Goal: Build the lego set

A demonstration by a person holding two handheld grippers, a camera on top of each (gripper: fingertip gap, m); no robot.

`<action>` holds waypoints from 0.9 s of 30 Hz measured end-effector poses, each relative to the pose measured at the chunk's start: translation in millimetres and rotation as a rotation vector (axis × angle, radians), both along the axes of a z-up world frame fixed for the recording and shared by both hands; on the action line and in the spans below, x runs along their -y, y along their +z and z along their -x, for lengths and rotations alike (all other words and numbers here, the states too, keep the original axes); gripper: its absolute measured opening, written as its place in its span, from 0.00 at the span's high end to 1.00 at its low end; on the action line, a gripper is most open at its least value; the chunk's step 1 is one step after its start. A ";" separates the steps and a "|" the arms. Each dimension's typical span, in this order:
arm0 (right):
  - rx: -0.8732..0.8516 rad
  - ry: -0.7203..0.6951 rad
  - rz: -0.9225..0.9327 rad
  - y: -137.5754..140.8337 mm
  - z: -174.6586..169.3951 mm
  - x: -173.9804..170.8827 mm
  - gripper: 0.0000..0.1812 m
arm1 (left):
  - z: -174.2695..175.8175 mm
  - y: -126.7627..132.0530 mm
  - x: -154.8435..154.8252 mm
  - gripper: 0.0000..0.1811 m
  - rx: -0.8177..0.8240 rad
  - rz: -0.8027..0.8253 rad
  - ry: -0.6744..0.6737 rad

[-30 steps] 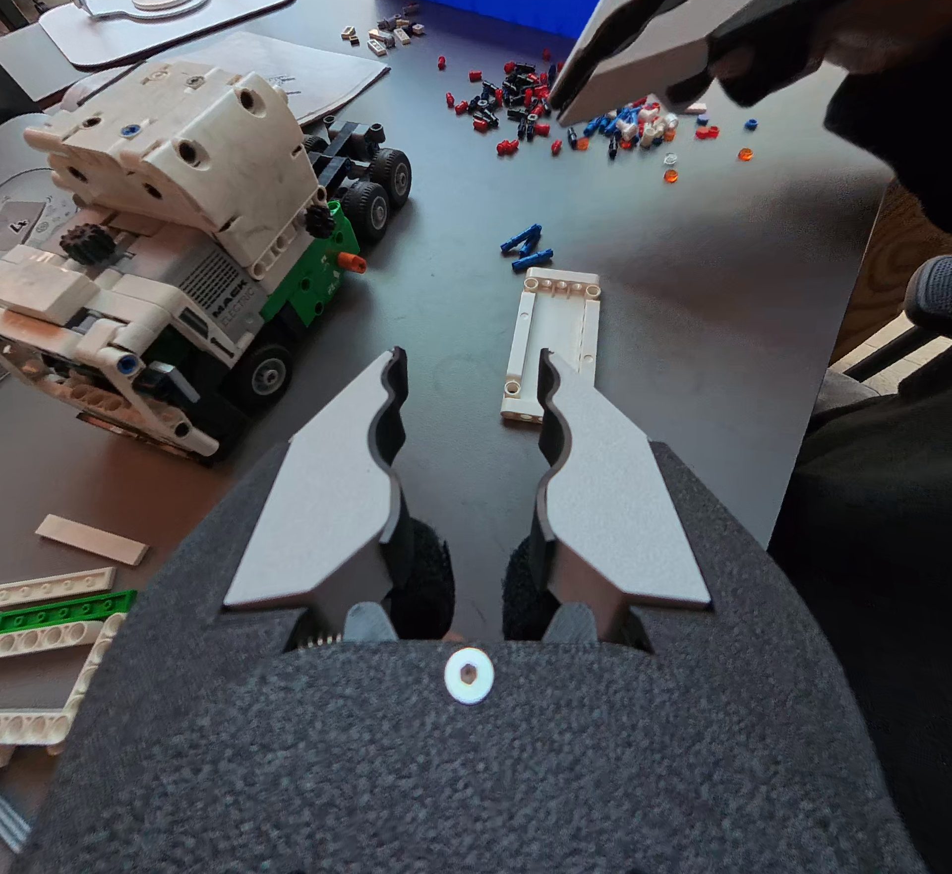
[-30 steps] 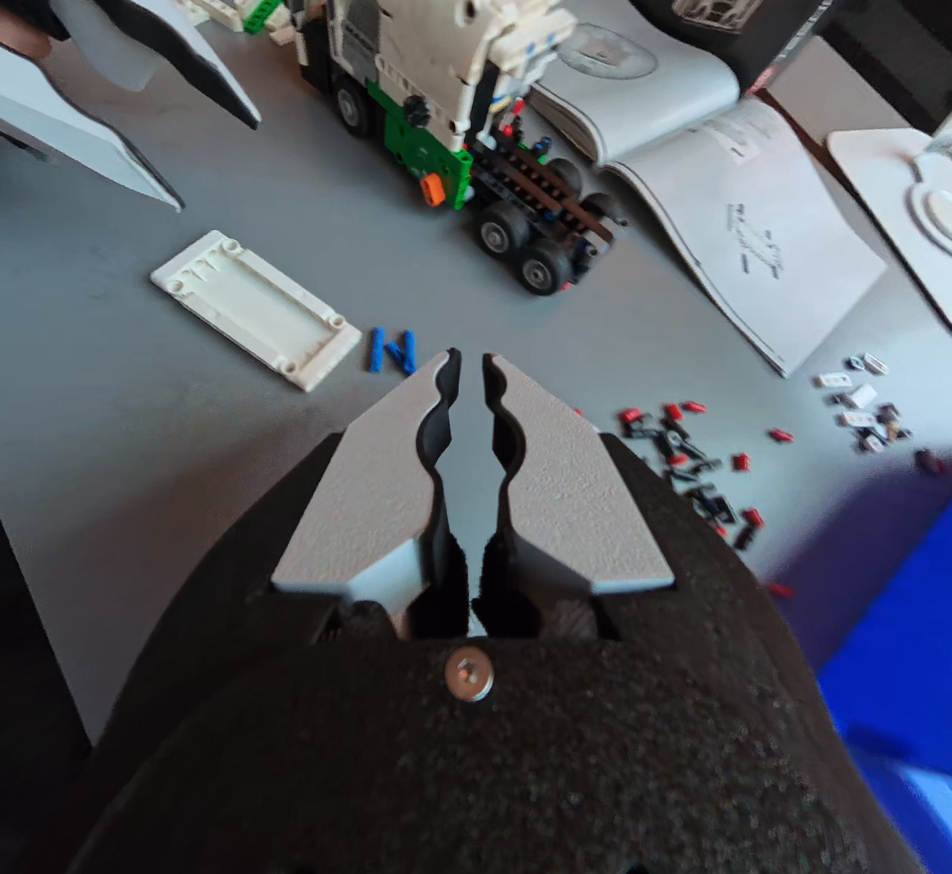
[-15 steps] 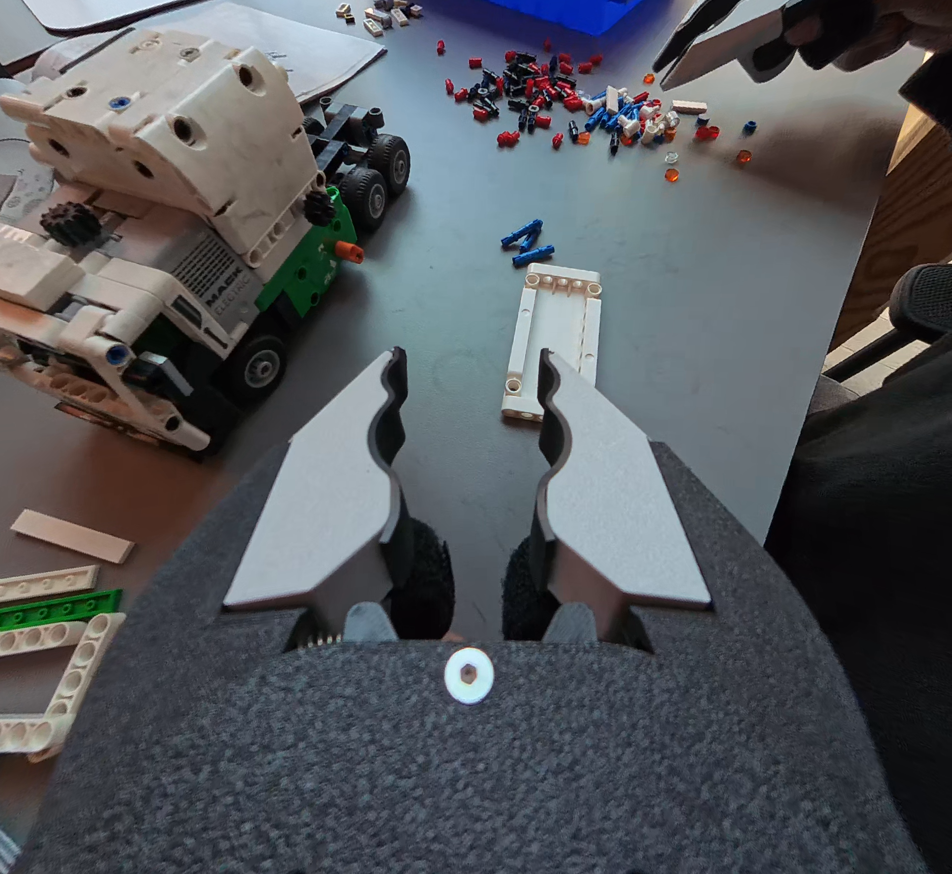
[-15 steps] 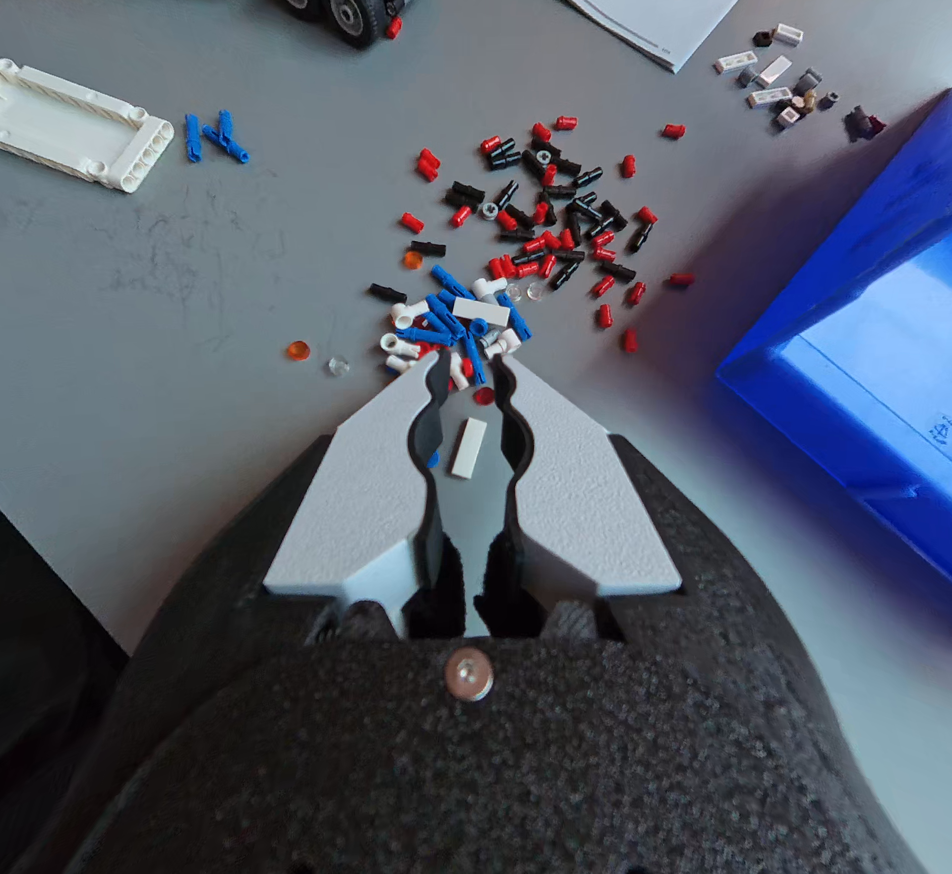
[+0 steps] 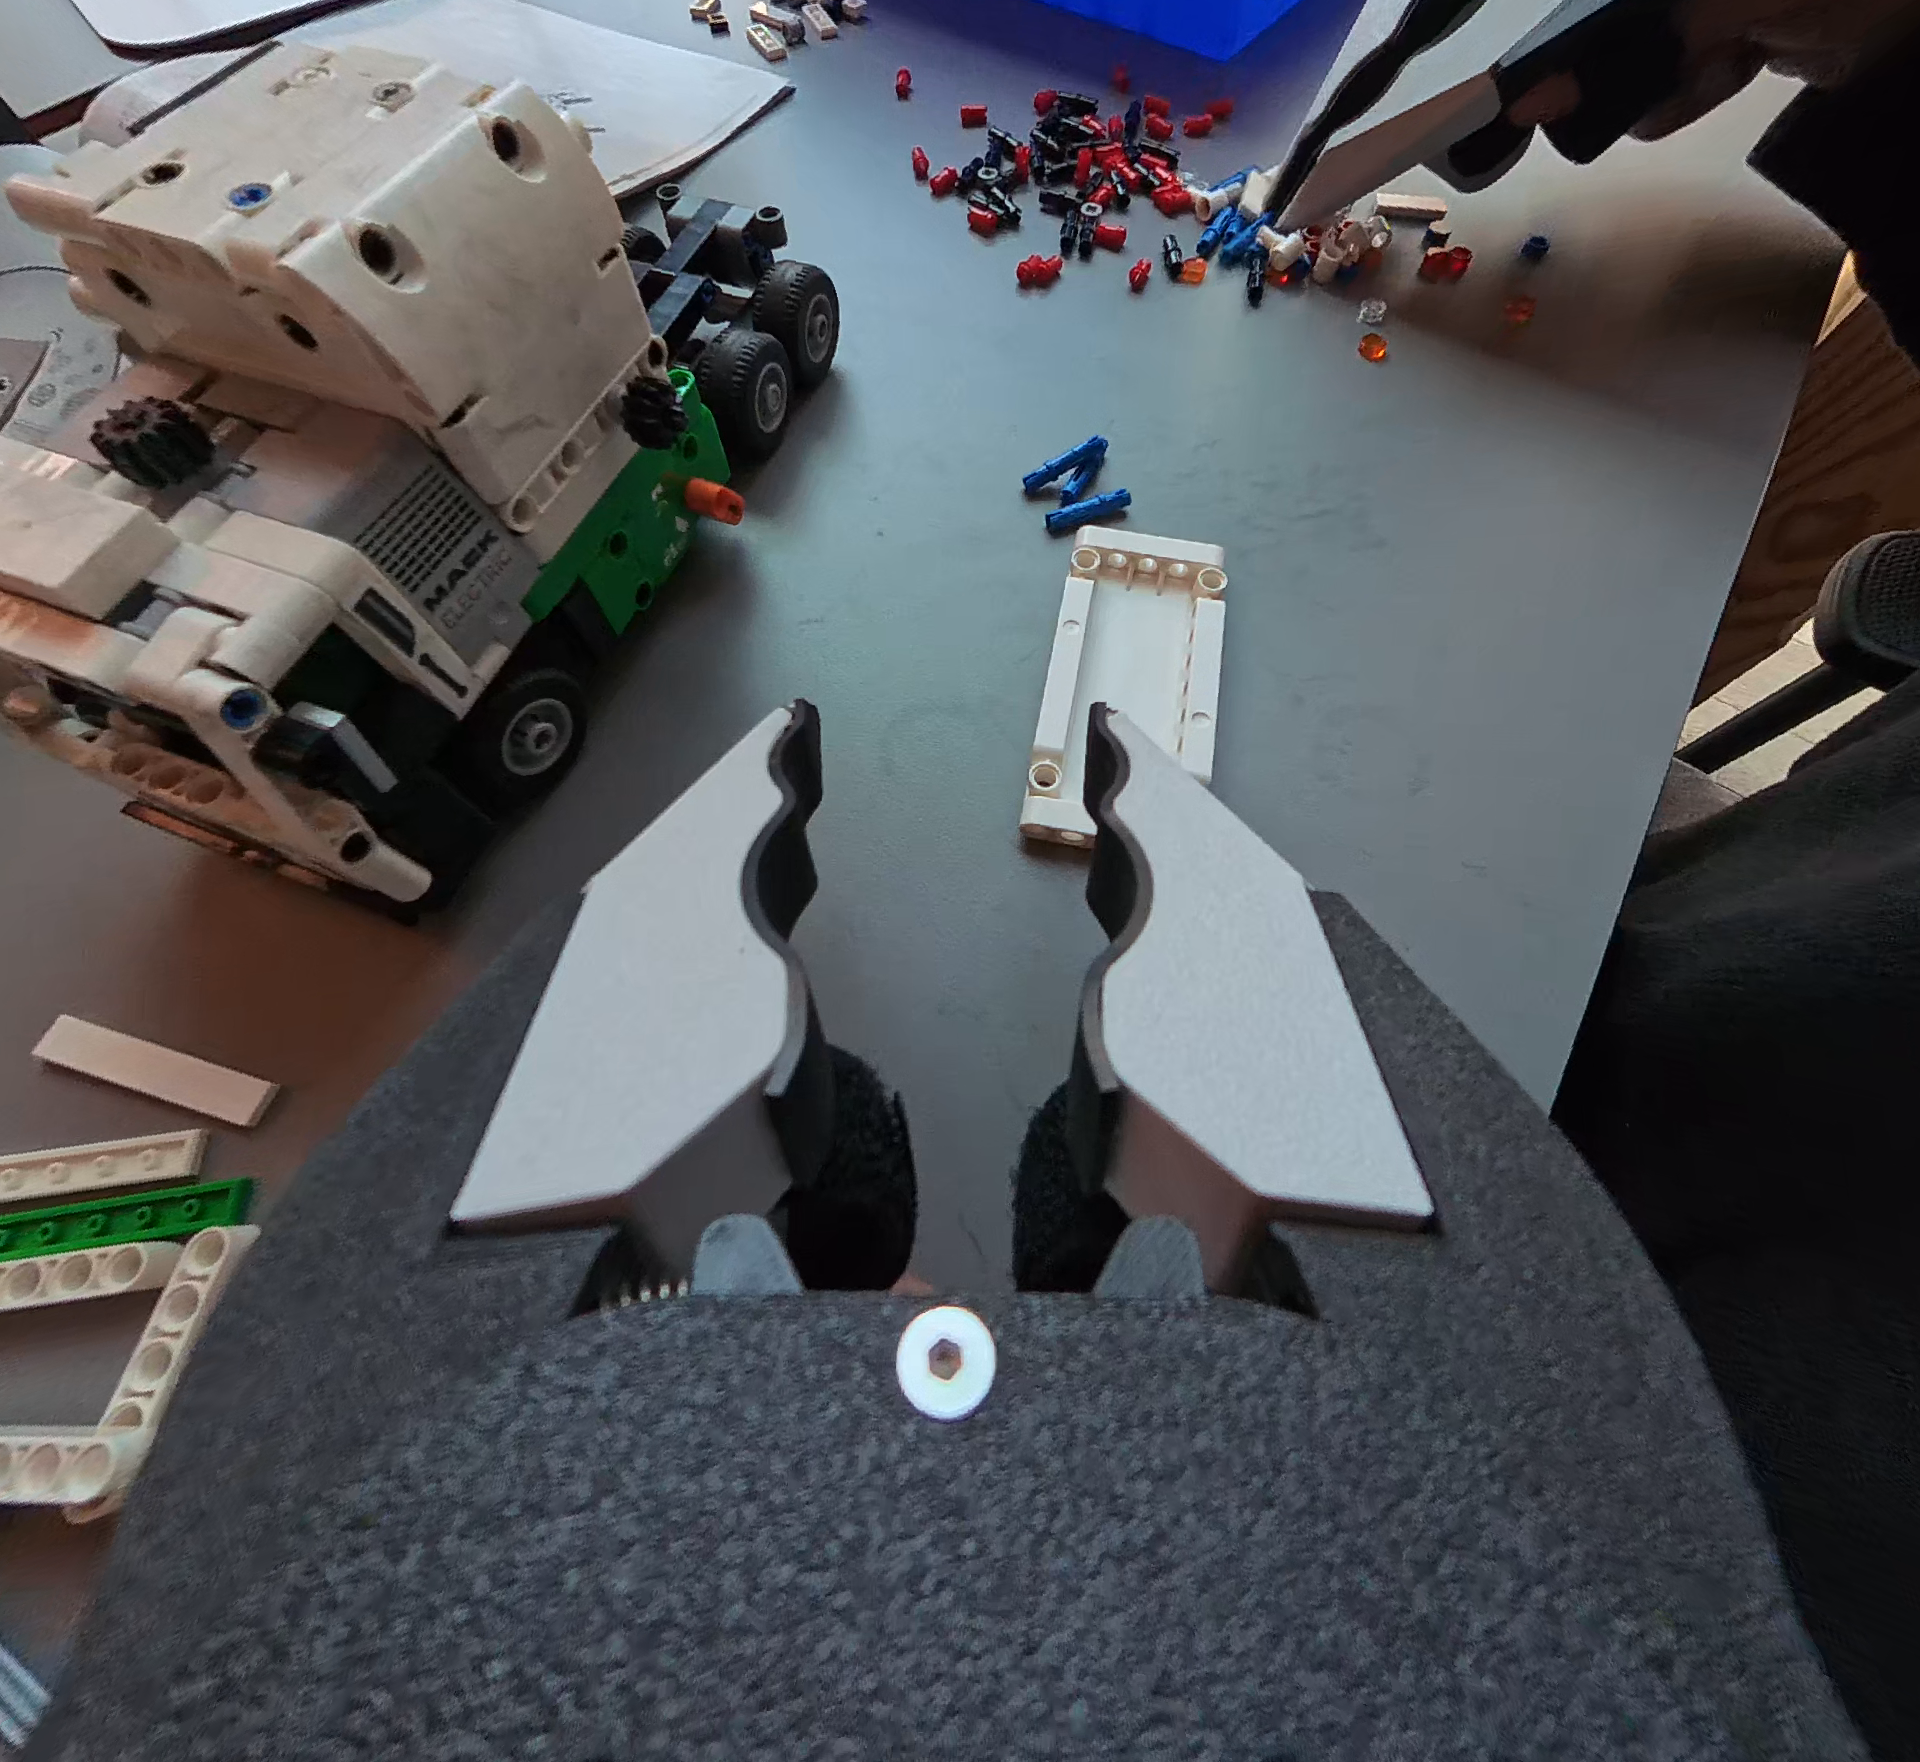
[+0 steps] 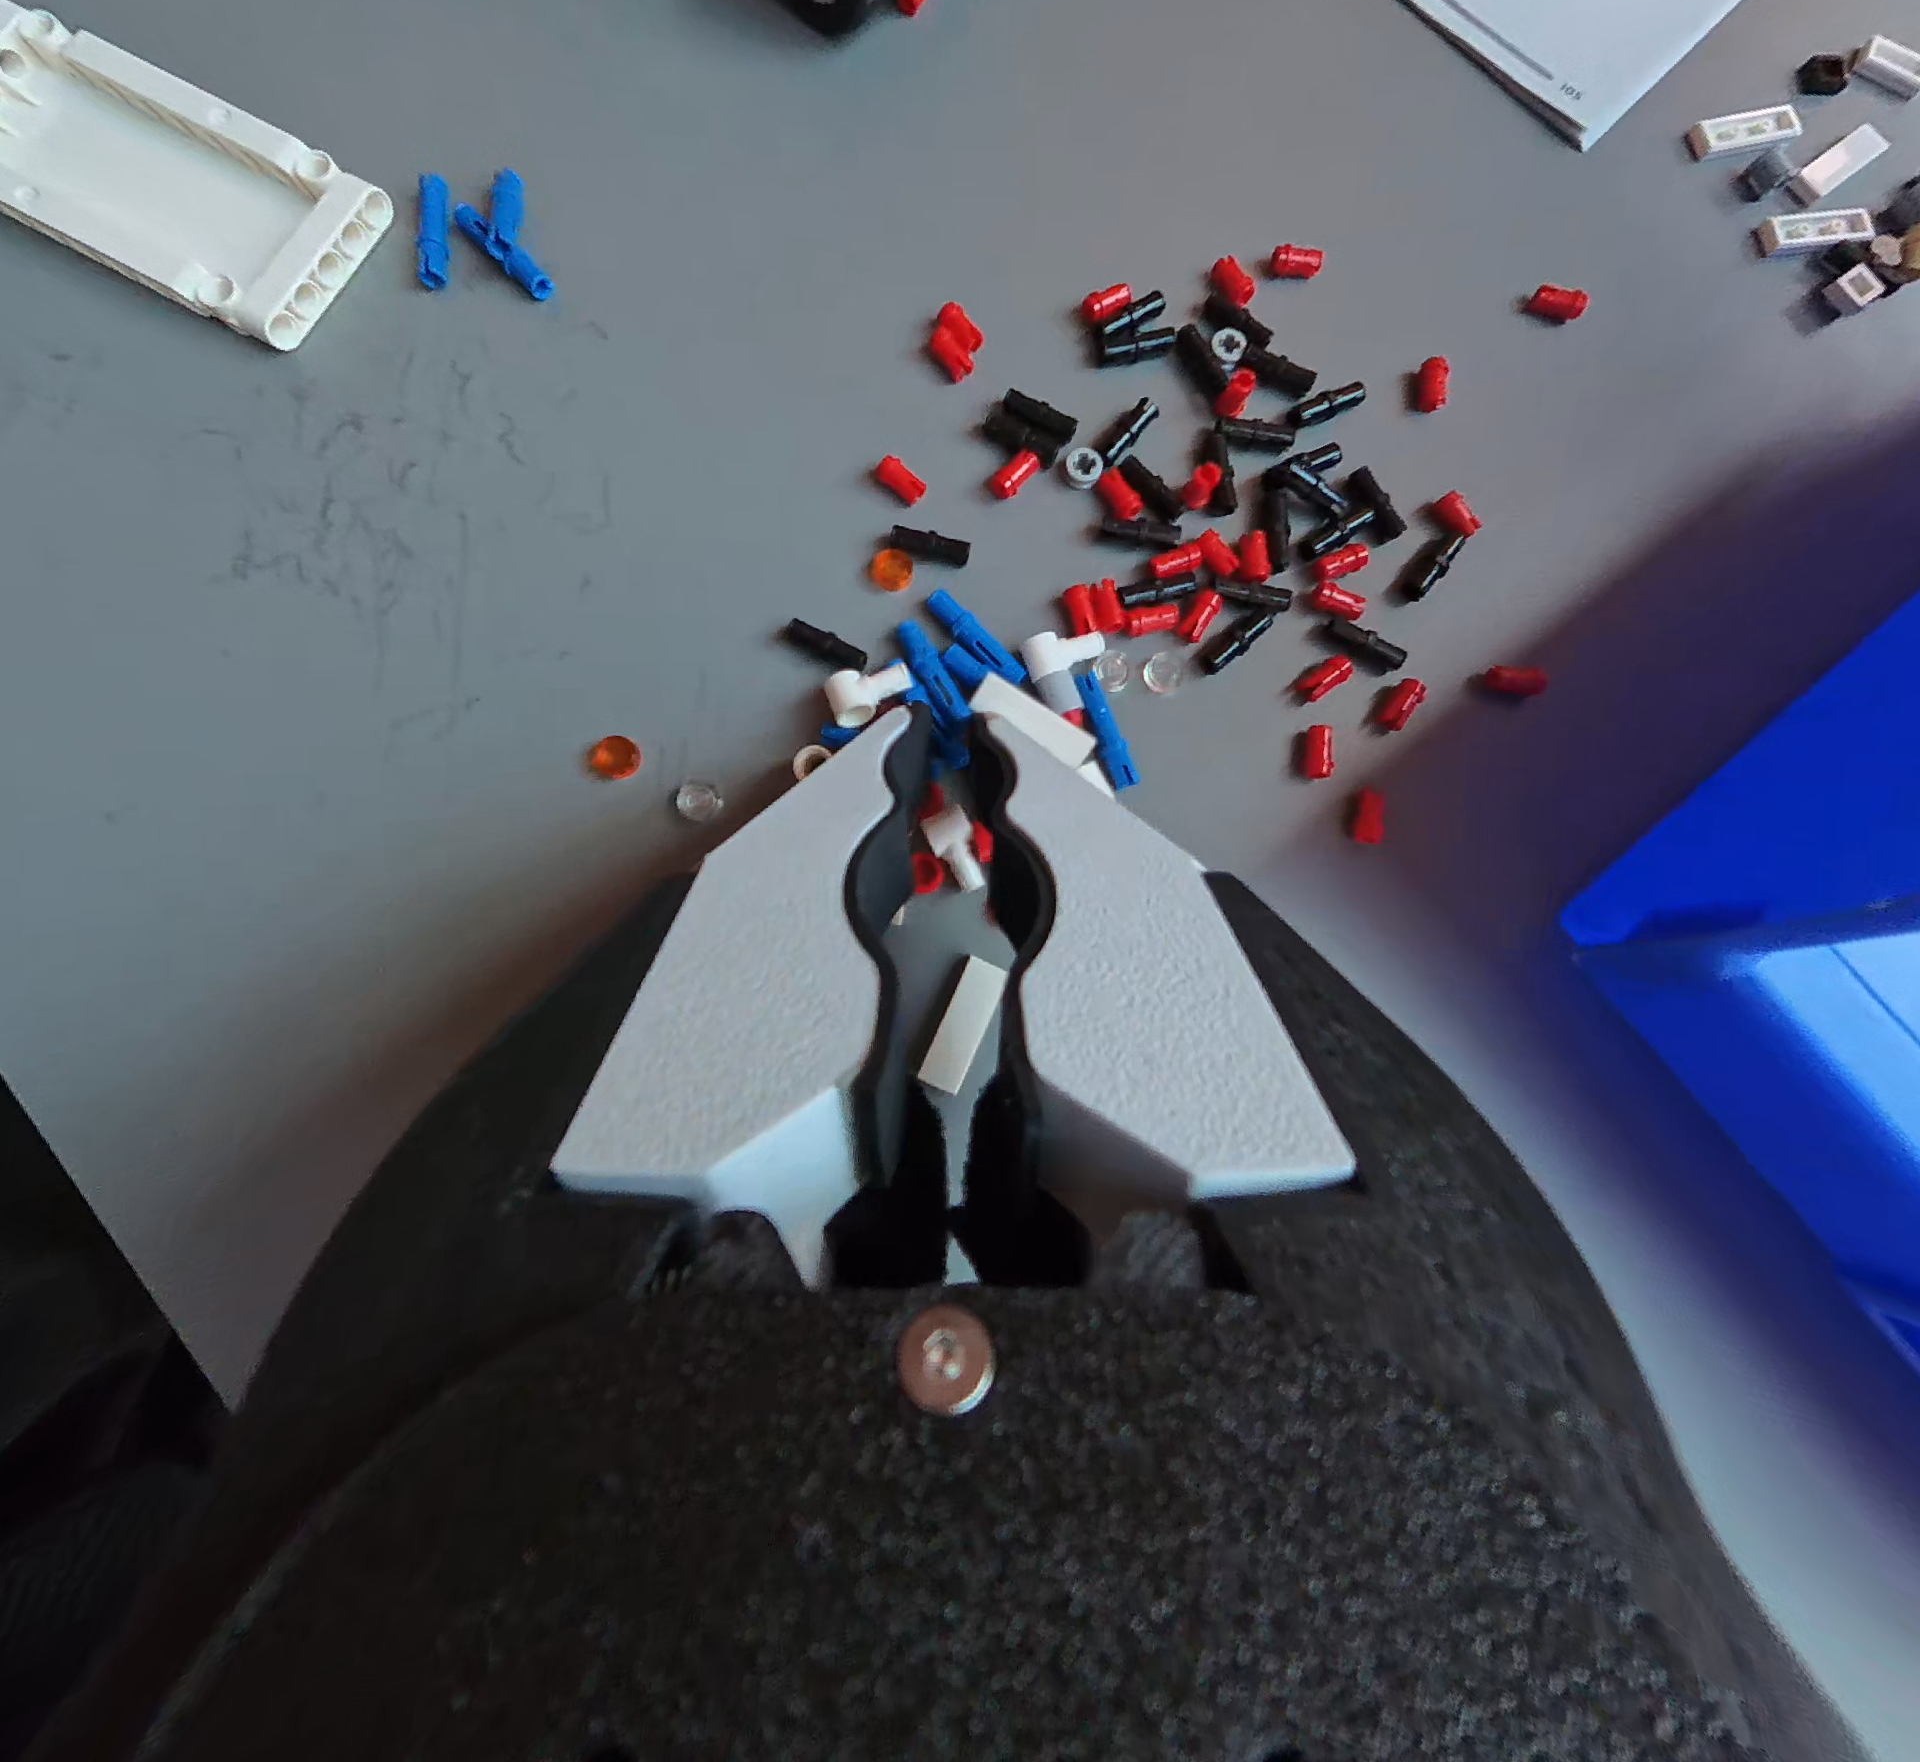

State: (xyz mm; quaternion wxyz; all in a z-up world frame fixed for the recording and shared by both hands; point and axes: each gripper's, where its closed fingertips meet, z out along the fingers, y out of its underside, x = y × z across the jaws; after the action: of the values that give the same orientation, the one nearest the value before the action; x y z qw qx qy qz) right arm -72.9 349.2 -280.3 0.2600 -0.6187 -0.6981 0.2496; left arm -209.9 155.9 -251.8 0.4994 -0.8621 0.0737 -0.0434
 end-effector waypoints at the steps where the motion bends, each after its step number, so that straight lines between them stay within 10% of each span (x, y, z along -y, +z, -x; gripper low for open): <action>1: 0.006 0.005 0.002 -0.3 0.0 0.3 0.98 | 0.0 0.3 0.1 0.73 0.001 -0.002 0.000; 27: 0.161 0.140 -0.157 -4.4 21.8 5.1 0.98 | -0.4 3.8 0.8 0.73 0.004 -0.023 -0.004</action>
State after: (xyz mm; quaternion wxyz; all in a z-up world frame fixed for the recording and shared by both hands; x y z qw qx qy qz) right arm -94.7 344.0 -284.7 0.2327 -0.5643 -0.7755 0.1615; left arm -209.5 155.1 -248.1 0.5094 -0.8561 0.0747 -0.0453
